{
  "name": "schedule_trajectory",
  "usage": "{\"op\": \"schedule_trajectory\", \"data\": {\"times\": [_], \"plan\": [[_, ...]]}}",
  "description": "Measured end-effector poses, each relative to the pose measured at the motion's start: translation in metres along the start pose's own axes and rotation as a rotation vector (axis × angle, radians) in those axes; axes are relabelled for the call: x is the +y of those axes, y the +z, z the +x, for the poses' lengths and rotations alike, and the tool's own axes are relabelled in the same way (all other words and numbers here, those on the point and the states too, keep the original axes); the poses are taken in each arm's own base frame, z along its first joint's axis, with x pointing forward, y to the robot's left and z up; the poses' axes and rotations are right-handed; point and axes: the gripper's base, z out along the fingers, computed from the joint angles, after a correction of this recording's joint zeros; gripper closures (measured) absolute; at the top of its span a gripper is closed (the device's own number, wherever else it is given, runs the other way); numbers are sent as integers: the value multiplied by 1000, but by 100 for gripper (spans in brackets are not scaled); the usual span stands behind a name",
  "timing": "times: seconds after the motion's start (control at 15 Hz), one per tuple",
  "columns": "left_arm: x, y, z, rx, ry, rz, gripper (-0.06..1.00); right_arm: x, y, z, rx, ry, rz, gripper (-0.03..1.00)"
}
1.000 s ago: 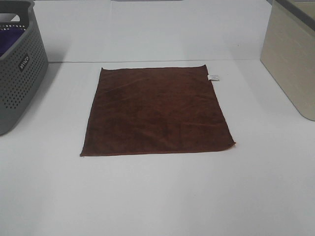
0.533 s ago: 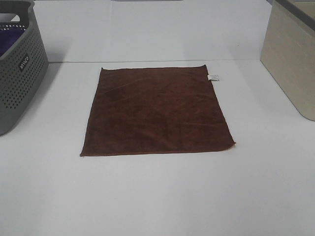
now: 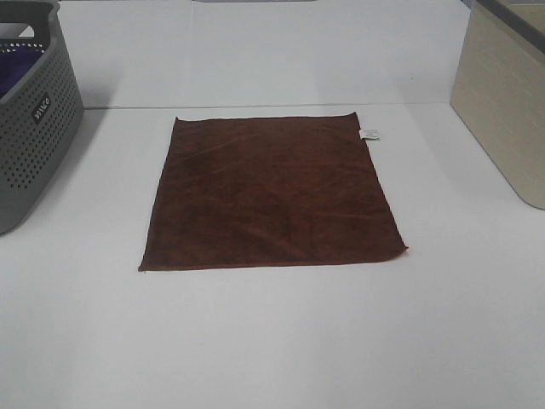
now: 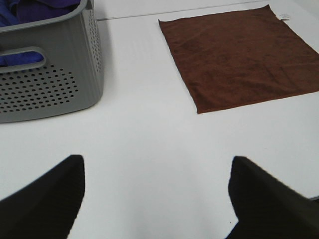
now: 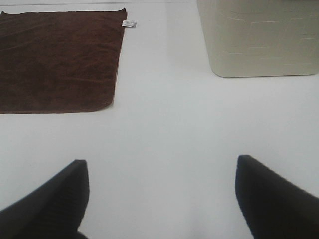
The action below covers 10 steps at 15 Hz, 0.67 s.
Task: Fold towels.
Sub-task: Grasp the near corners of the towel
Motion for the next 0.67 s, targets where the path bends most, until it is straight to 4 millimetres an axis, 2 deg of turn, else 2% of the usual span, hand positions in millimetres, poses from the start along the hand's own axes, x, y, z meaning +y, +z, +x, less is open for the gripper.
{"op": "schedule_trajectory", "data": {"times": [0.67], "plan": [[0, 0, 0, 0, 0, 0, 19, 0, 0, 0, 0, 0, 0, 20]]}}
